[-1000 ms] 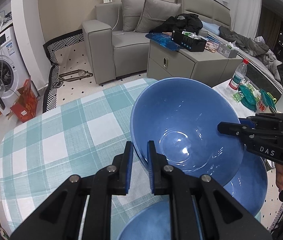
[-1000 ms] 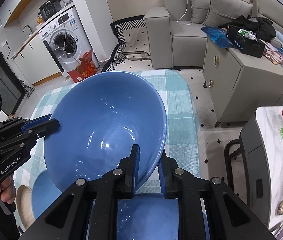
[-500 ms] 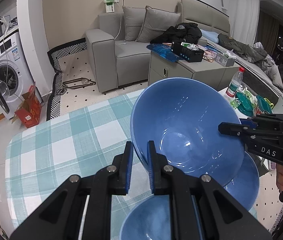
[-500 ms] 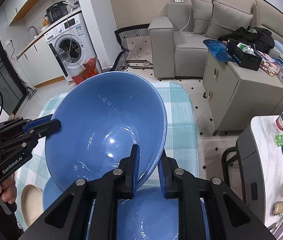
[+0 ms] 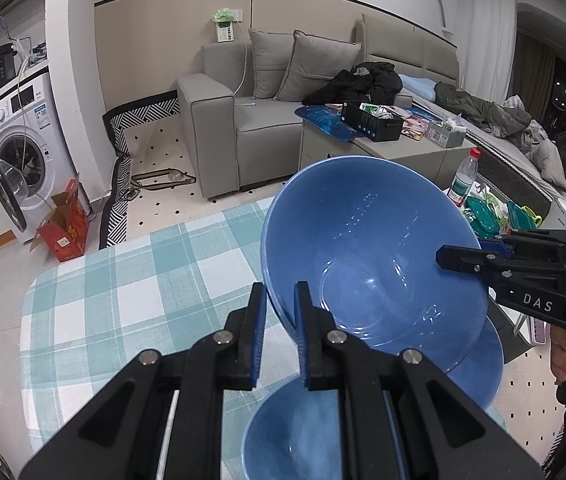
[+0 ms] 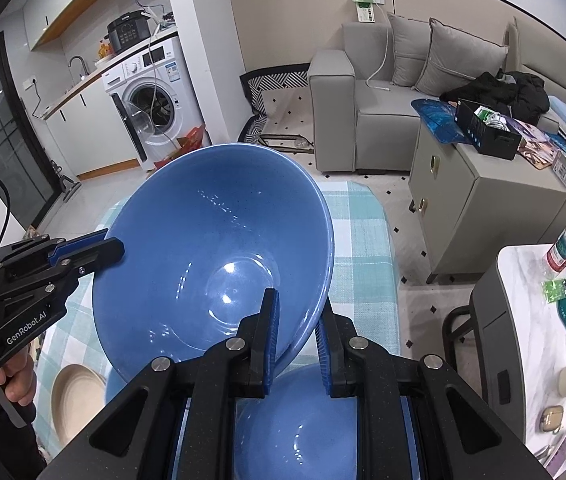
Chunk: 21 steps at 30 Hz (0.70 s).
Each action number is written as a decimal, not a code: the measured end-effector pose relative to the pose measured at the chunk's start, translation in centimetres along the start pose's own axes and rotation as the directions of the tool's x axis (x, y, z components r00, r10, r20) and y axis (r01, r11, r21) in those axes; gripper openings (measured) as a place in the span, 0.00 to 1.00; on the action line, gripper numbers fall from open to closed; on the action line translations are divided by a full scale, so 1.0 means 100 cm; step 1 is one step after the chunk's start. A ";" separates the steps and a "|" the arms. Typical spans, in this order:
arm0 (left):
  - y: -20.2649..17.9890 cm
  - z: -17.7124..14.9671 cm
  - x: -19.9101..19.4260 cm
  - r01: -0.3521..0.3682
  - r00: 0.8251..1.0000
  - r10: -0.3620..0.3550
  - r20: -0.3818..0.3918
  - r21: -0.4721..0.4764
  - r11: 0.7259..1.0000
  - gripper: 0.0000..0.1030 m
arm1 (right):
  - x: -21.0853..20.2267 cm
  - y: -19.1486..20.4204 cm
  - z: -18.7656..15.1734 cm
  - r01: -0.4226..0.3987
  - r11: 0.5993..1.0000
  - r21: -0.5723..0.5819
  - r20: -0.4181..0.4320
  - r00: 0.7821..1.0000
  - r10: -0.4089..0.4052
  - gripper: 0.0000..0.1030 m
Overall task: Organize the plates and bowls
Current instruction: 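Carry the blue bowl with both grippers over another blue bowl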
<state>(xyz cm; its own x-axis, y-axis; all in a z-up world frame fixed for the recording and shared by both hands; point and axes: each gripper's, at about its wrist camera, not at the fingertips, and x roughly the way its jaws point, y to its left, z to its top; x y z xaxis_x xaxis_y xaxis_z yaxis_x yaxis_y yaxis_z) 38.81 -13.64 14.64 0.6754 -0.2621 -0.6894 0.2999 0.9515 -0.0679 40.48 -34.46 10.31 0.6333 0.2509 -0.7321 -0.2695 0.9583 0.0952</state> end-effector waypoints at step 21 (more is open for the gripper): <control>0.008 -0.032 -0.045 -0.012 0.999 0.013 0.042 -0.036 0.999 0.11 | -0.027 0.026 -0.018 -0.032 0.998 -0.051 0.029 0.999 0.034 0.17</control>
<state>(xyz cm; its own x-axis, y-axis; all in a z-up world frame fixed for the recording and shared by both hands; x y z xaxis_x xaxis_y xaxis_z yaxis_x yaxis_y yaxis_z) 33.85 -11.21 15.36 0.7071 -0.2560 -0.6591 0.2675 0.9597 -0.0857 36.72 -32.94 11.33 0.6448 0.2869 -0.7084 -0.3267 0.9414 0.0838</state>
